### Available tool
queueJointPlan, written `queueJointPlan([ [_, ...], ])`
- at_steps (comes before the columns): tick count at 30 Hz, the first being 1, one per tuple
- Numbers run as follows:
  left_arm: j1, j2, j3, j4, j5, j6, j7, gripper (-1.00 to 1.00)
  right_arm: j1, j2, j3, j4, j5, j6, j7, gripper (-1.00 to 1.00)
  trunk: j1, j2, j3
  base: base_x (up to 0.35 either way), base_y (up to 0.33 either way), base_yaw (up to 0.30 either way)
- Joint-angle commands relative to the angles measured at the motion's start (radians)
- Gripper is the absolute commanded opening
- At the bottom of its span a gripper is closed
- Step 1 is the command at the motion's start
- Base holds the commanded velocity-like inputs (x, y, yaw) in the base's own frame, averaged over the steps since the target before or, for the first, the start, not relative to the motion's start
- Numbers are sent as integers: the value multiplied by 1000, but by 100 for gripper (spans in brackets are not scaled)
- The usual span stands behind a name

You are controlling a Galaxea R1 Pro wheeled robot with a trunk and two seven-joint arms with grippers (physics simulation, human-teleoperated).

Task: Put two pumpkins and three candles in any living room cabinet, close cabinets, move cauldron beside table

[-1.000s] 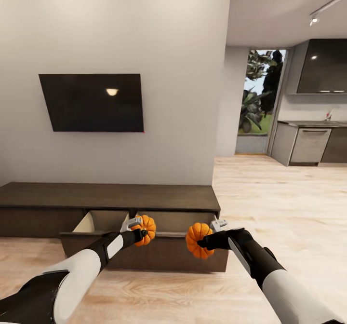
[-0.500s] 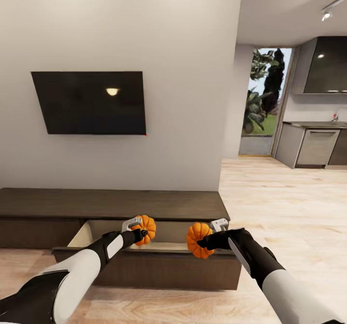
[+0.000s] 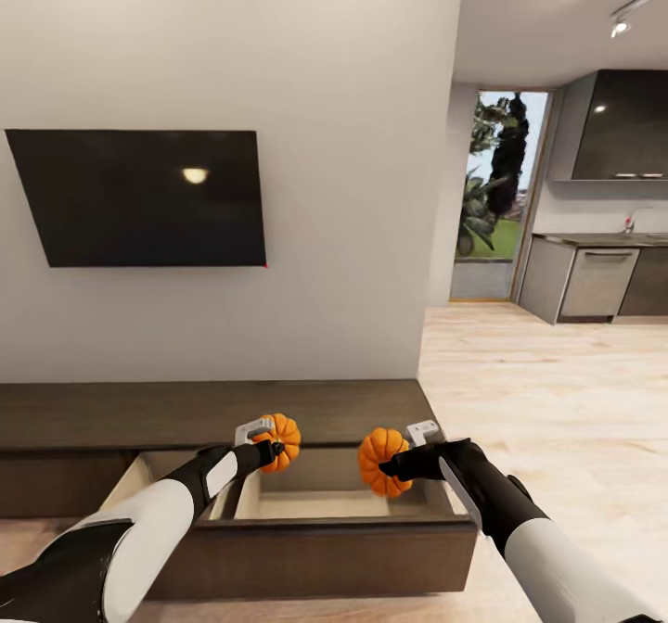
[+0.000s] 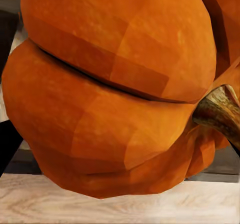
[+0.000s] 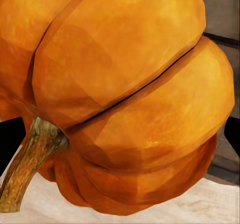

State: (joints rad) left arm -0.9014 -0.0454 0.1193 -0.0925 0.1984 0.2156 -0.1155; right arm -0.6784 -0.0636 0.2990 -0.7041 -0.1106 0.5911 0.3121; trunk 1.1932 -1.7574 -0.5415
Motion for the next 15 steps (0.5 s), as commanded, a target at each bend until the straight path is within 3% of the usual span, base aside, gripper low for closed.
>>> queueJointPlan([
  [1,-1,0,10,-3,-1,7,3,-100,-1,-1,4,-2,-14,5,-5,-100,0,-1,-1,312,-172,-4],
  [6,-1,-1,11,-3,-1,7,3,-100,-1,-2,5,-2,-14,6,-5,-100,0,-1,-1,262,-172,-1],
  [11,-1,-1,11,-3,-1,7,3,-100,-1,-2,5,-2,-14,6,-4,-100,0,-1,-1,93,-51,0],
  [15,-1,-1,11,-3,-1,7,2,-100,-1,-2,5,-2,-14,6,-4,-100,0,-1,-1,254,-39,0],
])
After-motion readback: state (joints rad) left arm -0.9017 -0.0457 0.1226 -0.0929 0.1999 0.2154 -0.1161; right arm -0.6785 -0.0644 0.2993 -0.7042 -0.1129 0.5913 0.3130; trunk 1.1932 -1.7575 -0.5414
